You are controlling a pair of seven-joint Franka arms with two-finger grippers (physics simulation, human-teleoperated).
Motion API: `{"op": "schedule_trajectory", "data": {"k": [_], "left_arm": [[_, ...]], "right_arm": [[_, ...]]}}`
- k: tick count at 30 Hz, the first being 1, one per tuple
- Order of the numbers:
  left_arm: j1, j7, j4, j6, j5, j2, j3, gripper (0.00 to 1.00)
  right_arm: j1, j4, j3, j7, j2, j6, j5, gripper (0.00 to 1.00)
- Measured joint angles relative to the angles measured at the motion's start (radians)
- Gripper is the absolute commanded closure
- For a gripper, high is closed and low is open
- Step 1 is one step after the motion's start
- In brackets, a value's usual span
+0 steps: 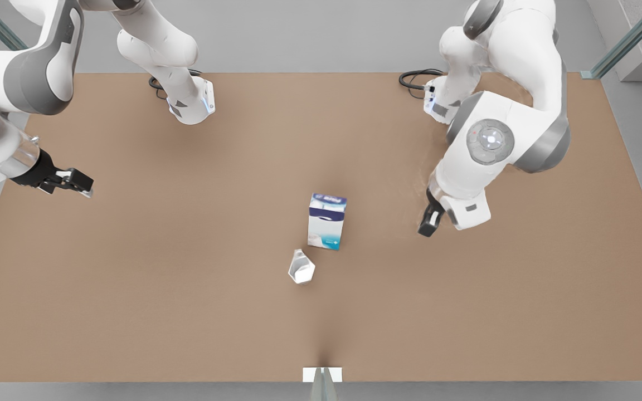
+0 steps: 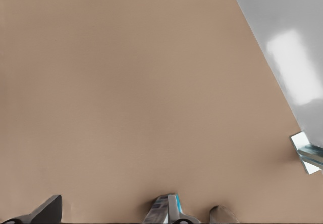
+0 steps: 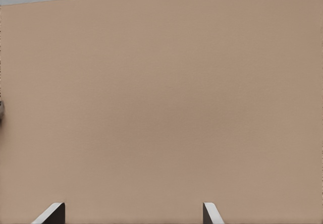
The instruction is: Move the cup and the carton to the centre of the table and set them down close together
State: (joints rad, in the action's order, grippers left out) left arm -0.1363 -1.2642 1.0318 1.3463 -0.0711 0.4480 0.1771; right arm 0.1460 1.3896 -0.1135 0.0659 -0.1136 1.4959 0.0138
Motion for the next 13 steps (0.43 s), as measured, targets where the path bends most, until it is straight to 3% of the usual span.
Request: {"op": "schedule_trajectory", "data": {"k": [2,4,6,13], "left_arm": [[0.116,0.667,0.024,-0.063,0.125,0.014,-0.188,0.0],[0.095,1.327,0.058,-0.056,0.155,-0.034,-0.211,0.0],[0.011,1.23,0.301,0.076,0.15,-0.253,-0.211,0.0],[0.011,1.204,0.309,0.092,0.134,-0.267,-0.209,0.0]], "right_arm": [[-0.006,0.004,-0.002,0.006,-0.001,-0.019,0.009,0.0],[-0.027,0.006,-0.005,0.008,-0.002,-0.016,0.009,0.0],[0.0,0.005,-0.005,0.006,-0.008,-0.011,0.009,0.0],[0.004,-0.007,-0.003,-0.005,-0.027,-0.003,0.011,0.0]]}}
